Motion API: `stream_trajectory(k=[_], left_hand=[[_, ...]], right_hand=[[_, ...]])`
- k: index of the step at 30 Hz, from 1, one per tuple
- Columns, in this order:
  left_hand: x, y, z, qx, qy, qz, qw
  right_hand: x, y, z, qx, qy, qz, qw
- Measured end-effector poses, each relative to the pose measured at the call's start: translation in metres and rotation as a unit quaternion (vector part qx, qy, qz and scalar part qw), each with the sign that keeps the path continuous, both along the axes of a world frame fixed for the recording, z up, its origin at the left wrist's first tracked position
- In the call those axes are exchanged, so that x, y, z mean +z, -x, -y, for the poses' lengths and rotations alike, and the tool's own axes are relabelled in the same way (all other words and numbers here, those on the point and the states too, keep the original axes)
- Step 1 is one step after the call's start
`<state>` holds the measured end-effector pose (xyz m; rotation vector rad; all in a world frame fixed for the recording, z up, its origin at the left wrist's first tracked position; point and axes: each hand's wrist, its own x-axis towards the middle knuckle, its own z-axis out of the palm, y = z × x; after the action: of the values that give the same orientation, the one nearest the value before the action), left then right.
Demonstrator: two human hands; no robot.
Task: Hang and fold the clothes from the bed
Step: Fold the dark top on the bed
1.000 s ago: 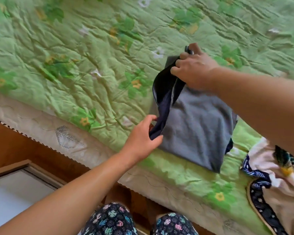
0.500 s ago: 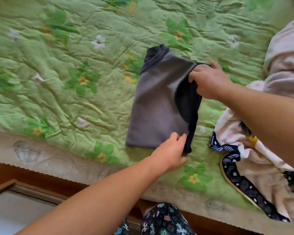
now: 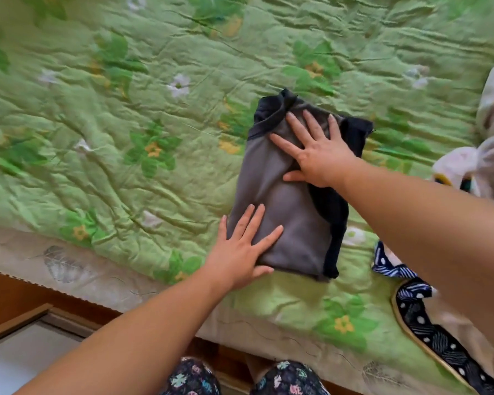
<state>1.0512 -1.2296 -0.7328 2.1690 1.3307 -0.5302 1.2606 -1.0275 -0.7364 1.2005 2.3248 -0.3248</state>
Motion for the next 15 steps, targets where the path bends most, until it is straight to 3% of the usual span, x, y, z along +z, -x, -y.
stream_trajectory(k=[3, 5, 7, 11, 15], left_hand=[[0.007, -0.004, 0.002, 0.115, -0.017, 0.12, 0.986], [0.011, -0.002, 0.011, 0.254, -0.084, 0.231, 0.936], [0.014, 0.0, 0.019, 0.398, -0.093, 0.247, 0.878], [0.025, -0.002, 0.019, 0.638, 0.096, 0.248, 0.722], [0.03, 0.013, 0.015, 0.669, 0.159, 0.287, 0.667]], right_hand=[[0.014, 0.005, -0.016, -0.003, 0.011, -0.044, 0.999], [0.026, 0.009, -0.027, -0.081, -0.032, -0.128, 0.988], [0.028, 0.013, -0.039, -0.216, -0.042, -0.169, 0.961], [0.033, 0.017, -0.061, -0.326, 0.03, -0.123, 0.937], [0.047, 0.009, -0.067, -0.375, 0.104, -0.139, 0.911]])
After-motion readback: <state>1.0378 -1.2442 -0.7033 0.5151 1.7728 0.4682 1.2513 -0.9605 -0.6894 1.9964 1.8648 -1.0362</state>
